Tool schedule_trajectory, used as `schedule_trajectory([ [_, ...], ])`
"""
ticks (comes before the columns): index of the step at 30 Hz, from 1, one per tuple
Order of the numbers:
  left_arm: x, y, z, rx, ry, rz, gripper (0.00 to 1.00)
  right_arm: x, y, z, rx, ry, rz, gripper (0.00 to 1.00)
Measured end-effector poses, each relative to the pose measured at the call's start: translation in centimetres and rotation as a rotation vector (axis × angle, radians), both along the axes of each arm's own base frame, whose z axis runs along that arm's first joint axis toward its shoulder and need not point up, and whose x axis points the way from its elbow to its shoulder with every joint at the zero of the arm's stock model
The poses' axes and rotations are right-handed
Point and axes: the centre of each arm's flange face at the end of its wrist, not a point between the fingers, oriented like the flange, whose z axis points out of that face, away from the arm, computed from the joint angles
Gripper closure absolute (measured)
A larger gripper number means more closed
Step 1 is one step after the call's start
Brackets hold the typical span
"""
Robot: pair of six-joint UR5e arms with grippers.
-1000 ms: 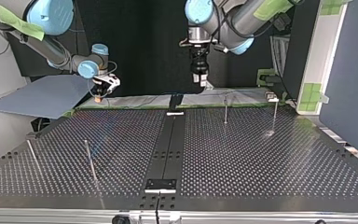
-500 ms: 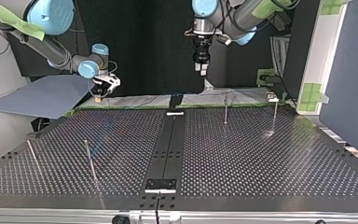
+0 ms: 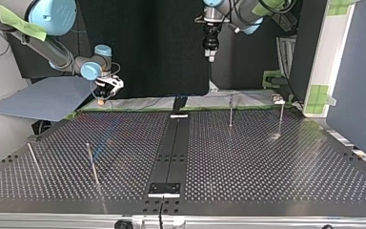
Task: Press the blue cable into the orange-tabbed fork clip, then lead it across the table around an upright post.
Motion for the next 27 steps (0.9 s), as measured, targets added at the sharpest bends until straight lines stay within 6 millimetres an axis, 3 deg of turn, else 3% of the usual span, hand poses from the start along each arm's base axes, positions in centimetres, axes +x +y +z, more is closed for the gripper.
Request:
schedule_trajectory([
  [13,-0.3,-1.6,-3.9,0.086,0.053,-0.13,0.01,0.2,0.0,0.0,-0.001,-0.001,0.005,1.0],
  [27,-1.3,-1.2,-8.6,0.156,0.129,-0.159,0.01,-0.1,0.0,0.0,0.006,0.001,-0.001,1.0],
])
